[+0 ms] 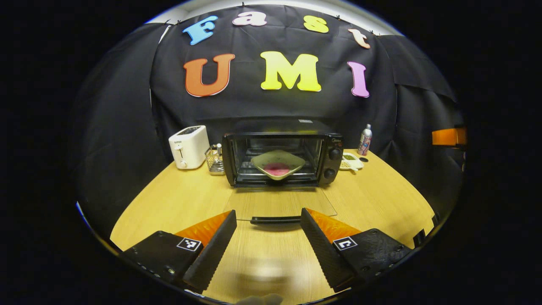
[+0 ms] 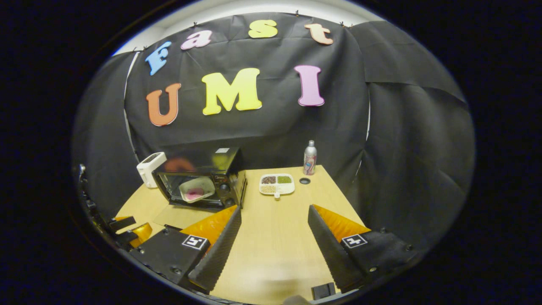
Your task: Open the electric oven with the left hand, put the food in, and close the electric oven.
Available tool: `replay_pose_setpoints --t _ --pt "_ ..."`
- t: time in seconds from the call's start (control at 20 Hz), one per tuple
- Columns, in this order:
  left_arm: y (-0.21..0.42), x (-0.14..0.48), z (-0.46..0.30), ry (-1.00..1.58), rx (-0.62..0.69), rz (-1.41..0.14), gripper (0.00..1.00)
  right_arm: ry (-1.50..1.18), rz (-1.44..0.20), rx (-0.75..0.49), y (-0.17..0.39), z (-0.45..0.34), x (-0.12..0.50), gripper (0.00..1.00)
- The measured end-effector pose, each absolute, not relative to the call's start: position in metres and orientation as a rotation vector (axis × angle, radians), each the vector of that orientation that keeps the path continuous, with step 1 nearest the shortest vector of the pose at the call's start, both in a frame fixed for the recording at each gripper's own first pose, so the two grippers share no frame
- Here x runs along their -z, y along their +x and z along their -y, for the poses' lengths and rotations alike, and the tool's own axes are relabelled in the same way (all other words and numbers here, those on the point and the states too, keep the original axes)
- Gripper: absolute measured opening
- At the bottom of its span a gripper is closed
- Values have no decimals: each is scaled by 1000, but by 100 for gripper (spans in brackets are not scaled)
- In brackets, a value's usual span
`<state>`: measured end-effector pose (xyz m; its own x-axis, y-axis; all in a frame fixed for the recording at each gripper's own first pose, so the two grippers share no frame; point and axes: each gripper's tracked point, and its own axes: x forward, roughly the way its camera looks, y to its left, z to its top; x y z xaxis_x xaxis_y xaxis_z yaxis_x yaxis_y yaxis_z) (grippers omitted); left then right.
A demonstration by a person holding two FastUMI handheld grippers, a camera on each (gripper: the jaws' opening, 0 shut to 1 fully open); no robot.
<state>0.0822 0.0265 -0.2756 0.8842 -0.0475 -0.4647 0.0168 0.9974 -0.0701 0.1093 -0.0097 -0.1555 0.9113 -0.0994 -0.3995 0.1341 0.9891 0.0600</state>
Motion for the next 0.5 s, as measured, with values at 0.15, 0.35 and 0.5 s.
replay_pose_setpoints --t 0.15,0.35,0.5 --pt "83 302 -10 -61 38 -533 97 73 -413 114 107 21 154 95" --pt "83 338 1 -72 34 -599 97 42 -425 112 104 35 153 95" --pt "89 361 7 -62 36 -637 97 30 -434 114 102 41 152 95"
